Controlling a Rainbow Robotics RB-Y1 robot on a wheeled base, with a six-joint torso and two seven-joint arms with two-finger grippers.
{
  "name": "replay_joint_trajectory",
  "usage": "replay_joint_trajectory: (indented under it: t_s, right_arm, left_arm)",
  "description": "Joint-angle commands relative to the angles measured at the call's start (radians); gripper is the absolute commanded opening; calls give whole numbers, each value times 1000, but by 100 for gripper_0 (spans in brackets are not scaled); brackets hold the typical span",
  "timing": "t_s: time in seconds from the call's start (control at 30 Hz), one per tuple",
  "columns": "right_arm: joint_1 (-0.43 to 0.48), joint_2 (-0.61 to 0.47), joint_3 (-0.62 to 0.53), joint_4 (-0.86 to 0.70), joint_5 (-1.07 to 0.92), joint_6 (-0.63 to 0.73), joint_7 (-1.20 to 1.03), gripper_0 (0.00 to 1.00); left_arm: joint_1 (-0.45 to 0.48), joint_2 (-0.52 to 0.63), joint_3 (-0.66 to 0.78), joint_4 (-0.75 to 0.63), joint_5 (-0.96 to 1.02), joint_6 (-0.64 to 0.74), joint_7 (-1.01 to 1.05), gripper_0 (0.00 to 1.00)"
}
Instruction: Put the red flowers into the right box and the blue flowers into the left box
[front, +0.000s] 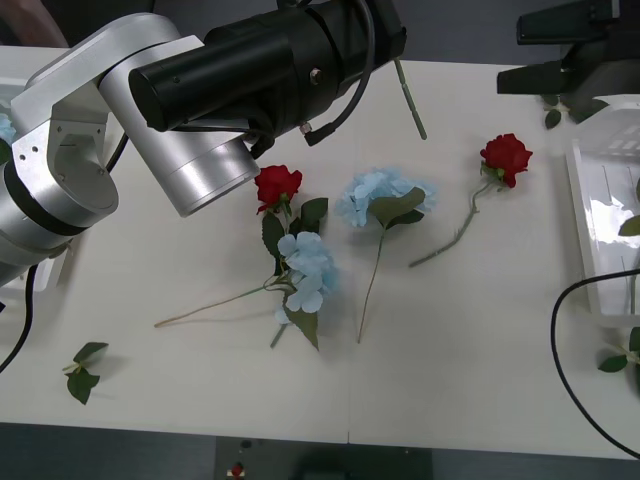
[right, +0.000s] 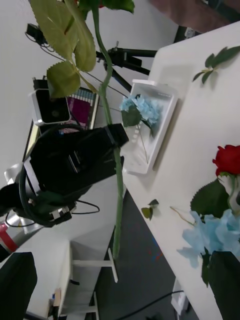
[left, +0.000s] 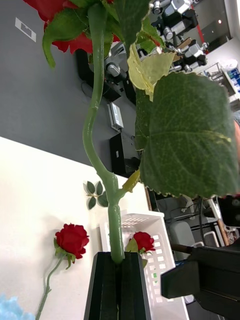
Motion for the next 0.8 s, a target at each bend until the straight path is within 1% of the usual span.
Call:
replay_joint_trajectory:
  t_s: [0.03, 0.37, 0.5, 0.53, 0.57, 0.6, 0.63, 0.67, 0.73, 0.8]
  right_arm:
    - [-33, 38, 37, -17, 4, -24, -34, 100]
    - [-33, 115, 140, -17, 4, -96, -20, 100]
    - [-33, 133, 152, -17, 4, -107, -23, 100]
    - [-33, 138, 155, -17, 4, -107, -26, 91]
    - [-33, 140, 160, -17, 4, -106, -26, 58]
    - [-33, 140, 161, -17, 4, -106, -26, 45]
    - [-33, 141, 168, -17, 4, -107, -27, 24]
    - [-33, 143, 174, -17, 4, -106, -27, 8]
    - [-33, 144, 180, -17, 4, -107, -29, 0]
    - [-33, 149, 181, -17, 4, -107, -32, 0]
  left_arm:
    - [-34, 17, 15, -31, -5, -1, 22, 0]
    - [-34, 17, 15, -31, -5, -1, 22, 0]
    - [-34, 17, 15, -31, -5, -1, 22, 0]
    - [-34, 17, 15, -31, -5, -1, 22, 0]
    - [-34, 17, 15, -31, -5, -1, 22, 0]
    - [-34, 17, 15, -31, -5, -1, 22, 0]
    - [-34, 17, 15, -31, -5, -1, 22, 0]
    - [-34, 17, 15, -31, -5, -1, 22, 0]
    - [-34, 17, 15, -31, -5, -1, 22, 0]
    - [-34, 17, 15, -31, -5, -1, 22, 0]
